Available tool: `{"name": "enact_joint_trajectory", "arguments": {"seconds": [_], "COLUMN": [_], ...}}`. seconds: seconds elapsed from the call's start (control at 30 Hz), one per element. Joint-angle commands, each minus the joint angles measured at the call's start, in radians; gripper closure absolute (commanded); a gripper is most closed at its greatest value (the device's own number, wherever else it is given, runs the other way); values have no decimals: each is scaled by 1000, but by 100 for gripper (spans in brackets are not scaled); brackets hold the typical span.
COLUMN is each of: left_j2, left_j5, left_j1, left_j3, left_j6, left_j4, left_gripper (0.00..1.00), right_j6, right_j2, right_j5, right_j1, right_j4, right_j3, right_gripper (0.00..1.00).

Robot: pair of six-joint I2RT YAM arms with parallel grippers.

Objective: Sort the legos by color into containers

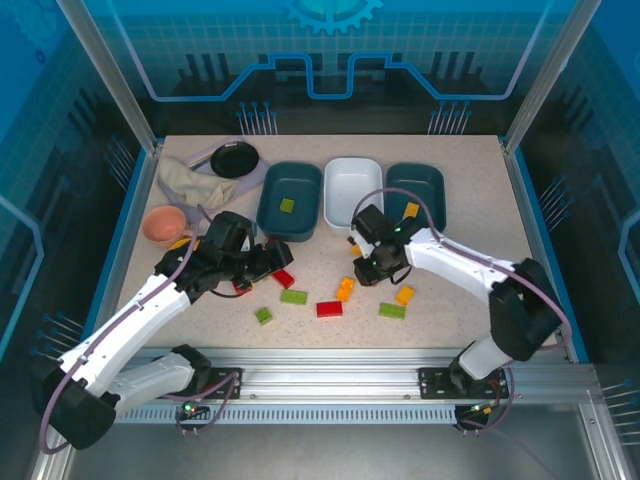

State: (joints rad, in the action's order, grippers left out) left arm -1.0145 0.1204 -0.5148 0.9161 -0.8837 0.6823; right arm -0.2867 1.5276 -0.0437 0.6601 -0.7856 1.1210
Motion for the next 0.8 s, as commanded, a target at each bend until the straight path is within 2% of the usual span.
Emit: {"name": "enact_joint_trajectory", "arguments": {"seconds": [0.0, 0.23, 0.47, 0.6, 0.77], "left_j2": [2, -76, -128, -121, -114], "left_j5": [-56, -102, -97, -93, -92], "left_j1": [-7, -6, -7, -7, -7], "left_j3": [66, 156, 190, 172, 153], "left_j6": [12, 26, 38, 38, 42], "left_j4": [-24, -64, -65, -47, -30], "left_gripper": [20, 20, 20, 20, 20], "right_j6": [-78, -157, -173, -165, -161], "right_j2": [4, 354, 718, 852, 789], "right_j5": [-11, -38, -35, -26, -39], "right_j1": [-40, -153, -223, -231, -223], "right_j4": [8, 33, -98, -187, -180], "right_j3": [122, 488, 880, 1050, 1030], "right_gripper": [81, 81, 79, 69, 47]}}
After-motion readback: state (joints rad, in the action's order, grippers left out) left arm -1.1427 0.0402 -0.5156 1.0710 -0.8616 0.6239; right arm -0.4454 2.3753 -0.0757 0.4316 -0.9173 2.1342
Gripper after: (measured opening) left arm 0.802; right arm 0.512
